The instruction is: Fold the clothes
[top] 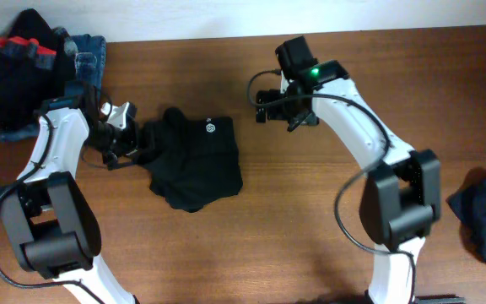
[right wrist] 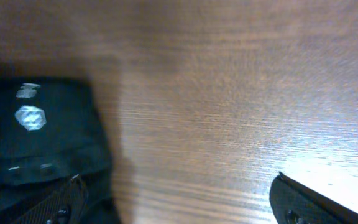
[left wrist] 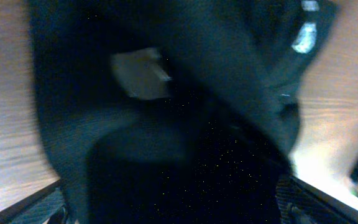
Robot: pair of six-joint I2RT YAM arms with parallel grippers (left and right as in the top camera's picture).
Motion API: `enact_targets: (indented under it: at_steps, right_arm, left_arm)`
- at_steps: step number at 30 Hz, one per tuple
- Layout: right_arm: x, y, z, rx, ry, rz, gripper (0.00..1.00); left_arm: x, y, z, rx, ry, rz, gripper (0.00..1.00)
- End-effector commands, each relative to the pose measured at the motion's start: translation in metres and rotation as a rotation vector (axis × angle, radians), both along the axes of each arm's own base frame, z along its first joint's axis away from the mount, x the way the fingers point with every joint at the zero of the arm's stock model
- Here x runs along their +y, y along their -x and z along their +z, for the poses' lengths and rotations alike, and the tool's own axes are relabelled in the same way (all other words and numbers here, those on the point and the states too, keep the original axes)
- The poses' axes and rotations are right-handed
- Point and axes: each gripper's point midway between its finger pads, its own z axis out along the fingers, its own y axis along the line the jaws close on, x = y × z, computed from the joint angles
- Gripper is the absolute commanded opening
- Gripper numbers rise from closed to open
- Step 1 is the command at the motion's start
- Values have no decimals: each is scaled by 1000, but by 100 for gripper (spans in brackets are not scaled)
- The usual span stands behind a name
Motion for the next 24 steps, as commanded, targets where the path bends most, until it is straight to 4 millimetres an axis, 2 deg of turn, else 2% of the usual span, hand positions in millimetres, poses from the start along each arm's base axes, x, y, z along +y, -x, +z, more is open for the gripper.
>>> enact_targets:
  at_steps: [1, 5, 9, 12, 16, 18, 24]
  right_arm:
    - [-3, 6, -40, 79, 36, 5, 99]
    - [-3, 9, -64, 140, 39, -50, 99]
    - [-1, 5, -69, 134, 31, -57, 99]
    - [1, 1, -68, 114, 24, -57, 99]
    - [0, -2, -68, 104, 28, -58, 99]
    - [0, -2, -69, 105, 30, -59, 99]
    - [-14, -5, -71, 87, 103, -81, 99]
  left_arm:
    - [40, 11, -14, 109, -196, 146, 99]
    - [86, 32, -22, 237, -421, 331, 99]
    - [99, 40, -22, 273, -469, 368, 99]
    - [93, 41, -20, 272, -440, 354, 99]
    - [68, 30, -10, 193, -320, 249, 99]
    - [57, 23, 4, 127, -272, 218, 99]
    - [47, 18, 51, -28, -277, 192, 99]
